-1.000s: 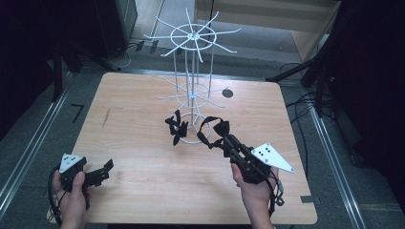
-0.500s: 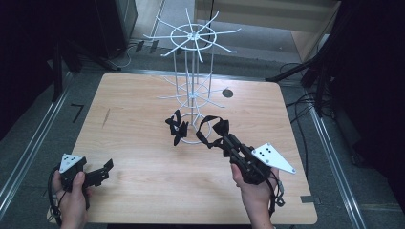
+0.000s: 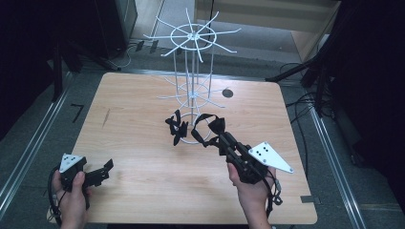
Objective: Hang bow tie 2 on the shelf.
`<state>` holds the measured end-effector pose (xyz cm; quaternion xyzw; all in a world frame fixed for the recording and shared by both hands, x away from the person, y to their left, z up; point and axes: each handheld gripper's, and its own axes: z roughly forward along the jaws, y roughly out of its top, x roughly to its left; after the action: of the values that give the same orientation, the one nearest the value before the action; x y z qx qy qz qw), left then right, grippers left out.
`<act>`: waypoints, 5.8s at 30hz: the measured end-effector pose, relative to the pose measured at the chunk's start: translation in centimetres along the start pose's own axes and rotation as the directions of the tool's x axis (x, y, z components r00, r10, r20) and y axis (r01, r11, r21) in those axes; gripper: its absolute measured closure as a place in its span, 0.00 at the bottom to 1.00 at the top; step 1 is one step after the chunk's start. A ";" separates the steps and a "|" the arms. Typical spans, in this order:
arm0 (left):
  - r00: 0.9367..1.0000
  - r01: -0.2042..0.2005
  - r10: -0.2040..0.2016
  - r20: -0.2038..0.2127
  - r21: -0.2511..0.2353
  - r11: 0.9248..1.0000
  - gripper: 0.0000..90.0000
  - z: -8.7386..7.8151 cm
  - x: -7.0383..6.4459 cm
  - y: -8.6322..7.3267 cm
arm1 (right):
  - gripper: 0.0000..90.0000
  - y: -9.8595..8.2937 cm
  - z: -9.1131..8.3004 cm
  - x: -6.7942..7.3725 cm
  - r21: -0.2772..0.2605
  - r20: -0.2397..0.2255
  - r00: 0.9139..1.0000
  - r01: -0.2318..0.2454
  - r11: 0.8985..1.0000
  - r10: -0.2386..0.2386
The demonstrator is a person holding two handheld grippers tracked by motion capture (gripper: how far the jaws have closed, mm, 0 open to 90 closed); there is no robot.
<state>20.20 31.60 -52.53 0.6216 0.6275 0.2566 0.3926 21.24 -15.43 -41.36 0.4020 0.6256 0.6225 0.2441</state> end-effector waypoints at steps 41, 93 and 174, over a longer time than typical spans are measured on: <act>1.000 0.005 -0.005 0.005 -0.002 1.000 0.00 0.0 0.0 0.0 | 0.86 -1.9 6.7 -1.4 0.090 0.094 0.995 -0.054 0.994 0.045; 1.000 -0.002 0.002 0.004 0.002 1.000 0.00 0.0 0.0 0.0 | 0.17 -4.6 3.9 -6.4 0.276 0.088 0.996 -0.032 0.961 0.008; 1.000 0.000 0.000 0.004 0.003 1.000 0.00 0.1 0.0 0.0 | 0.18 -10.4 -9.7 -17.9 0.268 0.361 0.928 -0.195 0.943 0.089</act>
<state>20.25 31.59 -52.55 0.6226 0.6269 0.2545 0.3931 21.35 -34.52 -54.01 0.5813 0.6292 0.4570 0.2395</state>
